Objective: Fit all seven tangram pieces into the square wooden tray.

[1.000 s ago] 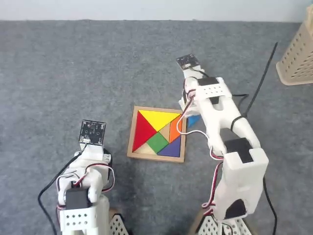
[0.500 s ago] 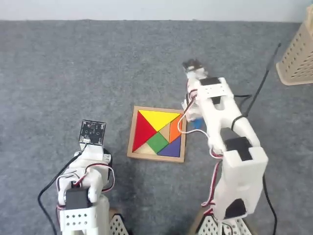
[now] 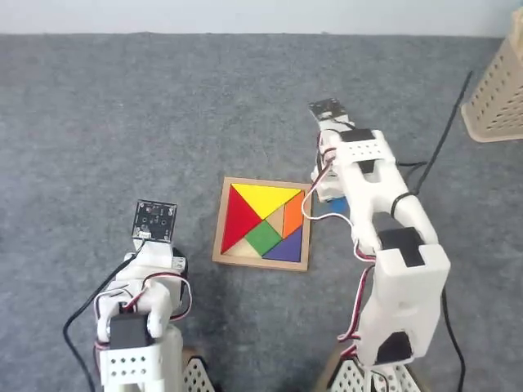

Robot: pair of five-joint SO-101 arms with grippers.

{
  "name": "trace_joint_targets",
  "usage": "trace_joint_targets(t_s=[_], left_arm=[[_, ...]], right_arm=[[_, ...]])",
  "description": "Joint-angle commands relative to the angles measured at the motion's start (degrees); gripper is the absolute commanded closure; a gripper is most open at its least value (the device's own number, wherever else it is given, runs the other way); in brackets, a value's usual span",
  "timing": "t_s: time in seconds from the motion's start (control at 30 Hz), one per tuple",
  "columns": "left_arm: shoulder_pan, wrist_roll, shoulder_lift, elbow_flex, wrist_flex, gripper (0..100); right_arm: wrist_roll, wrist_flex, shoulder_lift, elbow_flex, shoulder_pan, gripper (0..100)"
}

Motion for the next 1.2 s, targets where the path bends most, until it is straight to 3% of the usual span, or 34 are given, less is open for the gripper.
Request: trace_joint_targets(t_s=[0.0,0.3,0.53,1.17], left_arm=[[0.09,0.44,-1.23,-0.57,0.00,93],[0.09,0.44,-1.23,-0.57,0.00,93],[0.09,0.44,-1.23,-0.57,0.00,93],[0.09,0.44,-1.23,-0.57,0.00,93]], right_arm=[[-1.23,0.22,-1.36,-0.18,0.48,99.1],[-1.23,-1.19,-14.20,5.36,0.48,98.0],[1.76,-9.27,-28.97,23.21,0.13,85.8],[-1.85,-7.69,-12.44,16.88,-2.07,84.6]])
